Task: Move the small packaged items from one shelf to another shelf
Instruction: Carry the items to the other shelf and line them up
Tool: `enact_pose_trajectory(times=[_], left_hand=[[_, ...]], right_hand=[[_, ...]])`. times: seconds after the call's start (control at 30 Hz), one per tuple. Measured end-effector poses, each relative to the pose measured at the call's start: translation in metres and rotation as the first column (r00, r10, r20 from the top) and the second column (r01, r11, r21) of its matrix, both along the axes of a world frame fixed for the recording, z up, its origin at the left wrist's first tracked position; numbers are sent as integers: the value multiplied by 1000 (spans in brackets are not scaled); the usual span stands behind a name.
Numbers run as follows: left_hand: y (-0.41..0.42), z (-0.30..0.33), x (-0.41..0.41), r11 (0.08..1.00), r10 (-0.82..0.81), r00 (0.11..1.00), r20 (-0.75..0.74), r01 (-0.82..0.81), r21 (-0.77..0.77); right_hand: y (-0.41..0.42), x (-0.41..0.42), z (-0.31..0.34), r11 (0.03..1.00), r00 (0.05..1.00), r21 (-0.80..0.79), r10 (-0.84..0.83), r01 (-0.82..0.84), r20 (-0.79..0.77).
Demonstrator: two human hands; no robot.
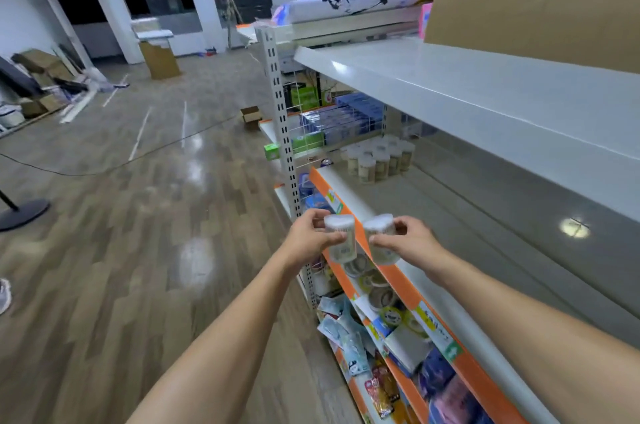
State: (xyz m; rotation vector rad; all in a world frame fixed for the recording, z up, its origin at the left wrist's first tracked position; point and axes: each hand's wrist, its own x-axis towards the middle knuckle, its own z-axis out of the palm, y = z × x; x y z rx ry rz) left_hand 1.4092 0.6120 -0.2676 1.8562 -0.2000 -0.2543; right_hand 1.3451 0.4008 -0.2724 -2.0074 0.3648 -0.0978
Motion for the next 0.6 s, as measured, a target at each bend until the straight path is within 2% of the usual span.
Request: enact_pose_trajectory(times=[0.27,0.6], left_hand=[[14,-14,86,998,-56,998,-26,56,-28],[25,-6,201,961,-268,964,6,266,78]], right_hand=[[30,66,-6,996,998,63,-62,62,8],[66,155,-11,946,949,81,-314,313,1]])
